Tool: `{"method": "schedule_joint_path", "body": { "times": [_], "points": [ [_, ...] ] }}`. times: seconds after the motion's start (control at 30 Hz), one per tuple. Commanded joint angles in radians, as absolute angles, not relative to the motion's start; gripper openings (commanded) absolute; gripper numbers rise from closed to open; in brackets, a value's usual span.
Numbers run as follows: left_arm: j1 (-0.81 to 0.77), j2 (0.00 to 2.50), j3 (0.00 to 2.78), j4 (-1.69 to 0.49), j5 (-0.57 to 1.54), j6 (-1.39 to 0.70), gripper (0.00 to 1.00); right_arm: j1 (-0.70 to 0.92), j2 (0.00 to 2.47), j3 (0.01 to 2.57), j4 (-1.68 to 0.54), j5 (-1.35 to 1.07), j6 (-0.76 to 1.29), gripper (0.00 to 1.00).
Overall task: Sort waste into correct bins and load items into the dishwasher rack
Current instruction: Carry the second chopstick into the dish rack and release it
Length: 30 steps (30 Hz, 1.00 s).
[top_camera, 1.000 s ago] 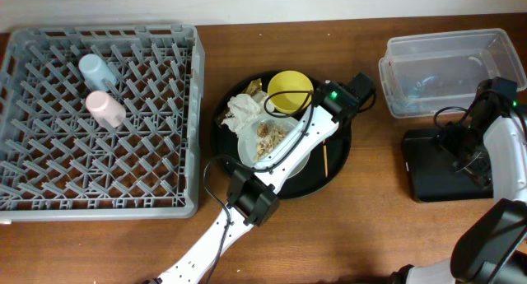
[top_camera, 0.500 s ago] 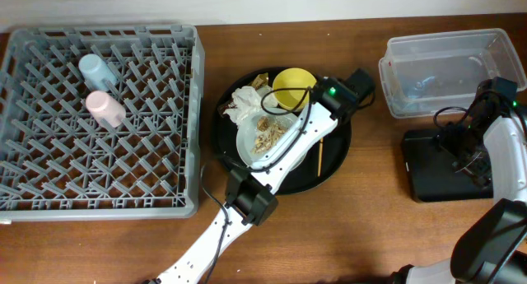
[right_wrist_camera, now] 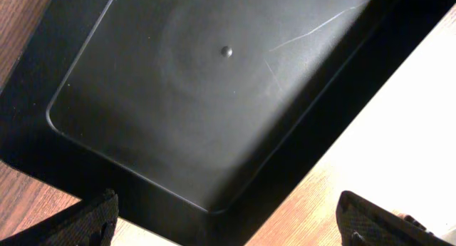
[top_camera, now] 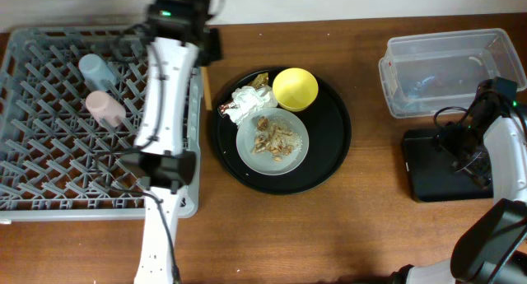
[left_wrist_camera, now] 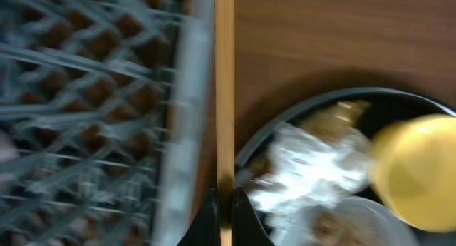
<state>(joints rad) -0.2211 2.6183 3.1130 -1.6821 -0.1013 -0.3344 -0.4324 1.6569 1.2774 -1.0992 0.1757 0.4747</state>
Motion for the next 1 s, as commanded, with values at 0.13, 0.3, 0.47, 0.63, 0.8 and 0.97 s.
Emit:
{"method": "schedule_joint_path", "body": {
  "times": [0.13,0.3,0.47,0.63,0.8,0.97],
  "points": [
    [-0.038,2.637,3.108,-1.677,0.083,0.044,0.01,-0.439,1.662,1.291,-1.100,0.192,0.487,0.98],
    [-0.019,2.706,3.108,-1.662,0.207,0.137,0.05,-0.439,1.662,1.291,-1.100,0.192,0.487,0.98],
    [-0.018,2.741,3.108,-1.659,0.205,0.128,0.06,-0.439,1.662,1.291,-1.100,0.192,0.487,0.98],
    [-0.017,2.741,3.108,-1.663,0.171,0.035,0.01,-0.439,1.662,1.291,-1.100,0.192,0.487,0.98],
    [-0.017,2.741,3.108,-1.687,0.161,-0.015,0.28,-0.439,1.662,1.291,-1.100,0.192,0.487,0.99],
    [-0.017,2.733,3.111,-1.688,0.161,-0.016,0.78,-0.439,1.662,1.291,-1.100,0.192,0.487,0.98]
  ]
}}
